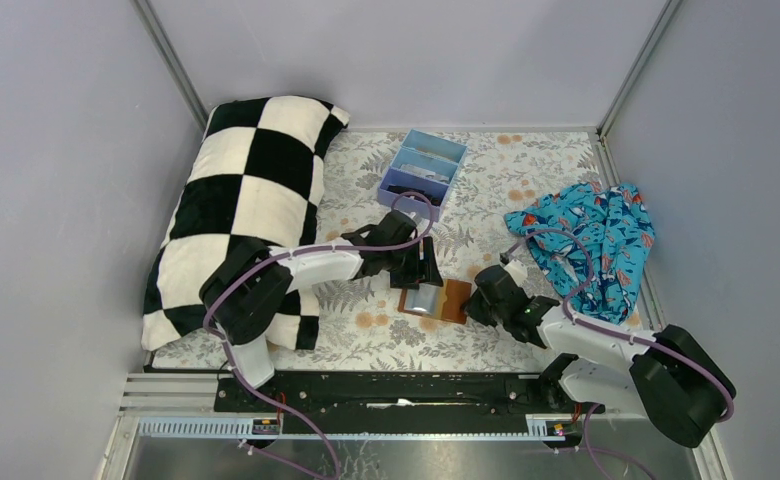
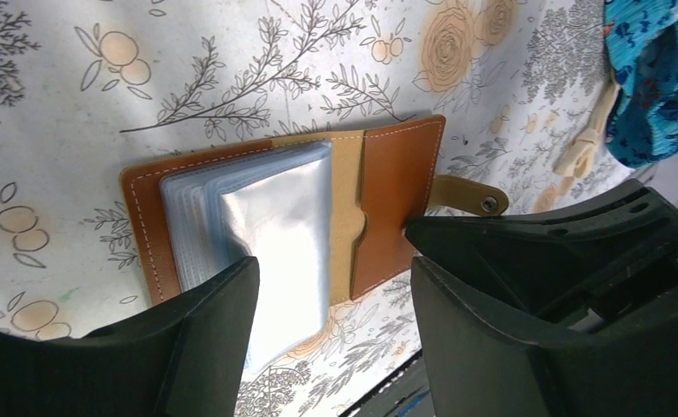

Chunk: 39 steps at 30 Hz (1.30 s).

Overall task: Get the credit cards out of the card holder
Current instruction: Open the card holder at the center of the board.

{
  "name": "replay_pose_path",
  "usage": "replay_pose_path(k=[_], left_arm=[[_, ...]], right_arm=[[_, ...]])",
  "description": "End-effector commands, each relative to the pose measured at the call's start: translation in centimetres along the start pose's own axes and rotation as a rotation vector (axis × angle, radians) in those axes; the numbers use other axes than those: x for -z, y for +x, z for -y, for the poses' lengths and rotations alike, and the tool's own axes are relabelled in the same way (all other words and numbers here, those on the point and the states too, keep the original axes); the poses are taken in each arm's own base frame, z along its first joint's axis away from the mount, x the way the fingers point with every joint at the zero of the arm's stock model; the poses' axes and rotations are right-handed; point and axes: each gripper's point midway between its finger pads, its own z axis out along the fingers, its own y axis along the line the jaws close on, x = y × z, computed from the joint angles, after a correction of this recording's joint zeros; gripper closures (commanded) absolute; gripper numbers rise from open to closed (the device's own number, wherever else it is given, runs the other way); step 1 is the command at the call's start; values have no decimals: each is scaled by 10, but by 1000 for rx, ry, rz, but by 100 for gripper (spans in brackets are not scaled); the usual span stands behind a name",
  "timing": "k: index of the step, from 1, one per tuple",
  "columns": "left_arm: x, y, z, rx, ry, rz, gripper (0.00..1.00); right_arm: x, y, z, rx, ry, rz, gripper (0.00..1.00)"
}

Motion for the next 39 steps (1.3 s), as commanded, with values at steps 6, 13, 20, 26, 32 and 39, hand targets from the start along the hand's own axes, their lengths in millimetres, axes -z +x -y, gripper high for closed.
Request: replay_pose_path(k=[6,13,20,26,32,39], left_arm=[[10,2,-33,-29,-154,81,38],[23,-8,-36,-65,-238,176,43],[20,-5,-39,-75,-277,157,43],[15,1,-28,-82,-217,134,43],[13,6,-11,-117,-139,113,43],[7,11,4,-130,-65,75,45]], right_arm=[[-6,10,19,27,68,-44,95],[-6,9,19,25,66,-39,95],[-8,11,20,25,71,-45,95],[-8,11,20,25,71,-45,95],[-8,11,21,24,70,-44,95],[-8,11,21,25,70,-45,95]])
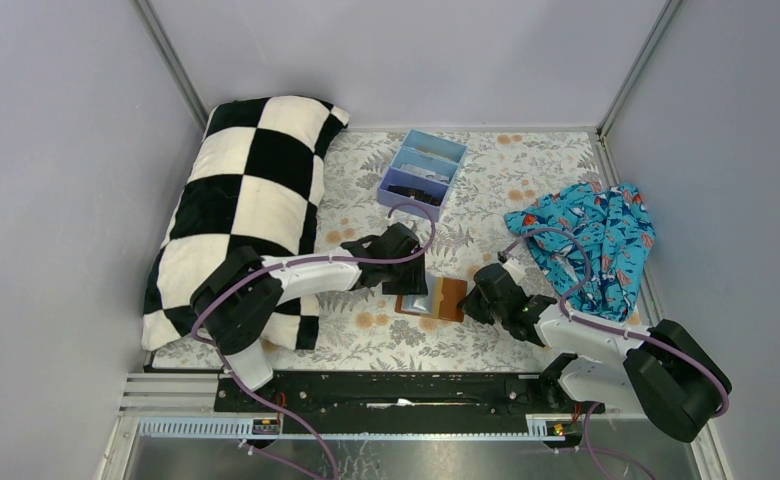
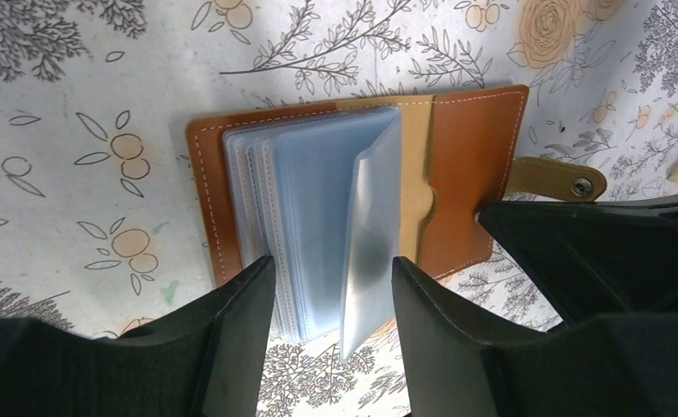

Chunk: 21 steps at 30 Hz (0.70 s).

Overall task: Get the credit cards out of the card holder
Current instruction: Open the card holder at the center of the board.

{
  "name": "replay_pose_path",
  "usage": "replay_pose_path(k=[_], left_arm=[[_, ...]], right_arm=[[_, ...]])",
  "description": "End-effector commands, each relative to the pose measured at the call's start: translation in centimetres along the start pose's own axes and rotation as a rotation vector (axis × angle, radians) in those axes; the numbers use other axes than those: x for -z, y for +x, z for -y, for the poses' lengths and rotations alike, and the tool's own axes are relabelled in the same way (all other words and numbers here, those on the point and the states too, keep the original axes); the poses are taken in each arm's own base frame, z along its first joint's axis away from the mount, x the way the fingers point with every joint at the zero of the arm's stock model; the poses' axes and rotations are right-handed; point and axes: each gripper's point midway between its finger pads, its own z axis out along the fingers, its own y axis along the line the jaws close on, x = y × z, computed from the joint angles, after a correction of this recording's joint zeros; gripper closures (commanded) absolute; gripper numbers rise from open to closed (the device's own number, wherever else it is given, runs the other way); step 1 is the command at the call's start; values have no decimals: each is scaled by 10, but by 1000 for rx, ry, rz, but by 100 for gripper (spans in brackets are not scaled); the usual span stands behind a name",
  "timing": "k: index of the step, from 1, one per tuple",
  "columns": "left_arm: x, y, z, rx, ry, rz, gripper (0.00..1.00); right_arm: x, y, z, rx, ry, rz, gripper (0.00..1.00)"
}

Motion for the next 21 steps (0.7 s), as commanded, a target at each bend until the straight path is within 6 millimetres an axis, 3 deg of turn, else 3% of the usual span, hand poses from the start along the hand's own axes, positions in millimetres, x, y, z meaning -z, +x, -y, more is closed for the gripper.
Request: replay_pose_path(k=[1,7,12,17,21], left_arm=[[2,-6,37,-38,158,4,45],[11,2,72,-40,361,-51,46],[22,-3,99,-14,511,-39,46],[15,1,105,6,554,-69,47],[24,0,112,17,608,-57,47]], right_arm=[[-2,11,29,30,96,-37,95],[-3,12,27,32,92,-43,95],[-3,13,28,33,94,-45,95],[-3,12,26,32,87,-44,95],[-1,12,29,26,87,-35,95]])
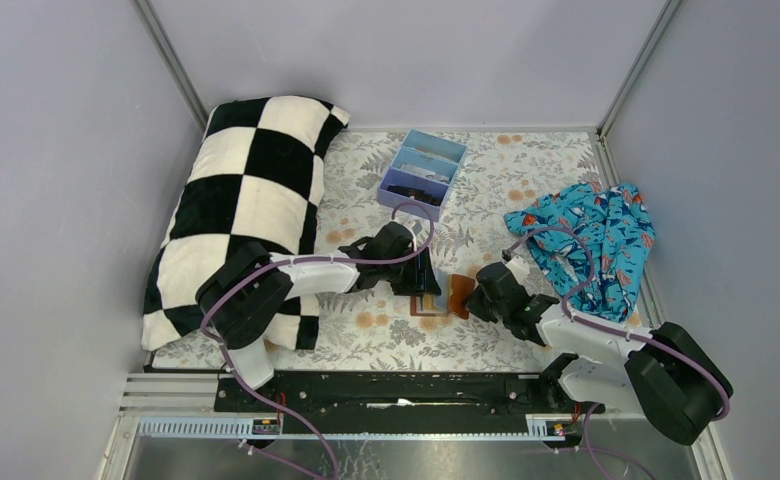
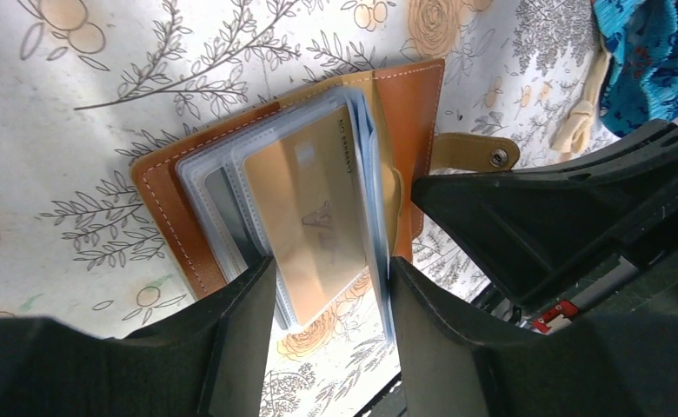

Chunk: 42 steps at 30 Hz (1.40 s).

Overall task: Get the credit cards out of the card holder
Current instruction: Open the card holder at the center of the board.

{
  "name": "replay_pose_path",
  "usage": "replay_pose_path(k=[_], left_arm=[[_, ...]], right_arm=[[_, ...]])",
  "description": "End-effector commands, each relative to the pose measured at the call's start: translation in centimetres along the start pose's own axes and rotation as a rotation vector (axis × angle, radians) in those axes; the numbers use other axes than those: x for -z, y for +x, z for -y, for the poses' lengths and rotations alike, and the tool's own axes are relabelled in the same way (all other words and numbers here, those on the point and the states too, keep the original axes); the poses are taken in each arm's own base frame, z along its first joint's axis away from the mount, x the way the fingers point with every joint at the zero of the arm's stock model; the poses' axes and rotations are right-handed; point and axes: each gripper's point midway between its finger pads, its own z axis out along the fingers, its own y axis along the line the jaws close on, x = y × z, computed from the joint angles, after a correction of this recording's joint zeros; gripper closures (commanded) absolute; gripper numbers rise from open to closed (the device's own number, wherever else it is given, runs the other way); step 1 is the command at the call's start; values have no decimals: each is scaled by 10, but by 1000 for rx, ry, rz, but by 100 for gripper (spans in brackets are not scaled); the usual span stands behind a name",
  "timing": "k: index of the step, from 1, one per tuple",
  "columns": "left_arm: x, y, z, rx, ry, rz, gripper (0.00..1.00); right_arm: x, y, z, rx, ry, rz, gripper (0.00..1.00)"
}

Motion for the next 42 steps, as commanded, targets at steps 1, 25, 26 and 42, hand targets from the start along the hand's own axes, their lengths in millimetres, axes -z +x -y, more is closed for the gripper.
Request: replay_pose_path(k=[1,25,26,42], left_arm=[[14,2,86,-32,361,-22,47],[16,-2,122,-50,540,-61,48],[13,-1,122,-47,542,-69,48],[23,-31,89,-134,259,29,34]], right_arm=[[0,20,24,19,65,-69,95],[24,-1,8,6,20,-4,84],[27,-4,10,7,30,6,82],[73,-31,-23,74,-154,98,71]])
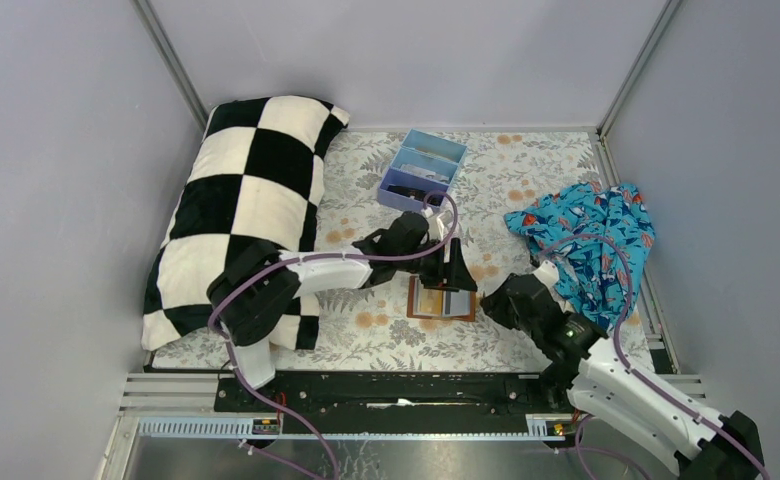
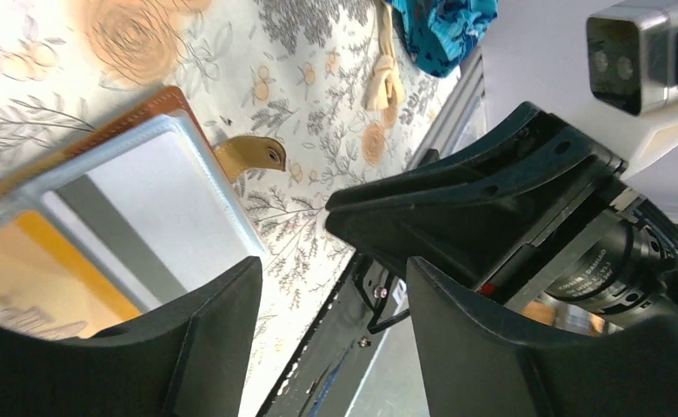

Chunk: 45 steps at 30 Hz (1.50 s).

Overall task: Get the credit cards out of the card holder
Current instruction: Open the card holder at the center of the board.

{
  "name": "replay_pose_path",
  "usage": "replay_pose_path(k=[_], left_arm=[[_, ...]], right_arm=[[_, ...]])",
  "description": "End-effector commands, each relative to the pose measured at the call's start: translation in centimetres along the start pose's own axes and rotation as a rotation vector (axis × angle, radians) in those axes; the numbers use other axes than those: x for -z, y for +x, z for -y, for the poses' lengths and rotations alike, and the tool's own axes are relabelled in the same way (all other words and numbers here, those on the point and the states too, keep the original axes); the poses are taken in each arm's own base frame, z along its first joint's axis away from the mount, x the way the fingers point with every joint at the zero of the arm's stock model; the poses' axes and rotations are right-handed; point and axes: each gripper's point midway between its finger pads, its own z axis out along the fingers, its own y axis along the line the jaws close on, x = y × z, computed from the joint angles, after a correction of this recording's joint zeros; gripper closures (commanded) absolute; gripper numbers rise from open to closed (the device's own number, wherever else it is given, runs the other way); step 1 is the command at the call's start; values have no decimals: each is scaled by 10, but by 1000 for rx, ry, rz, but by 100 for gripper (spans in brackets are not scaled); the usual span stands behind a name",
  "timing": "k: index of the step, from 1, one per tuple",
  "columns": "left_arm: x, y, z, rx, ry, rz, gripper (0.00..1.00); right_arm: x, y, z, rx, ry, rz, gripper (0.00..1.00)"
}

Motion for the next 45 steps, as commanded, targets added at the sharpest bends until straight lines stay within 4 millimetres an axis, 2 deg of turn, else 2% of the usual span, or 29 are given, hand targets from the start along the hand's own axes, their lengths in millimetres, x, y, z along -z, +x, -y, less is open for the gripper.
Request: replay_pose_path(k=[1,7,11,15,21,27,39,41,43,45], left_arm=[[30,-30,-5,-65,-127,99,35],[49,-31,-48,43,-217,137,44],[44,-19,-61,82,-219,108,47],[42,-9,-79,111,-243,82,49],[42,2,-100,138,-282,47,51],[39,12,-116,166,-314,21,55],[39,20,-133,179,-371,7,66],[38,21,-134,181,-371,5,66],[38,21,-135,182,-371,4,66],[38,21,-135,182,-368,4,66]], right_arm=[[5,-7,-48,63,-125,-48,71],[-6,-12,-102,111,-289,-62,68],[-28,12,-111,152,-268,-207,68],[-51,32,-104,133,-241,-273,68],[-68,37,-79,75,-193,-295,67],[-77,47,-66,26,-182,-339,68],[-86,59,-39,-83,-146,-356,72],[-86,61,-38,-93,-148,-358,75],[-87,62,-36,-97,-144,-363,84],[-87,63,-34,-99,-139,-364,97]])
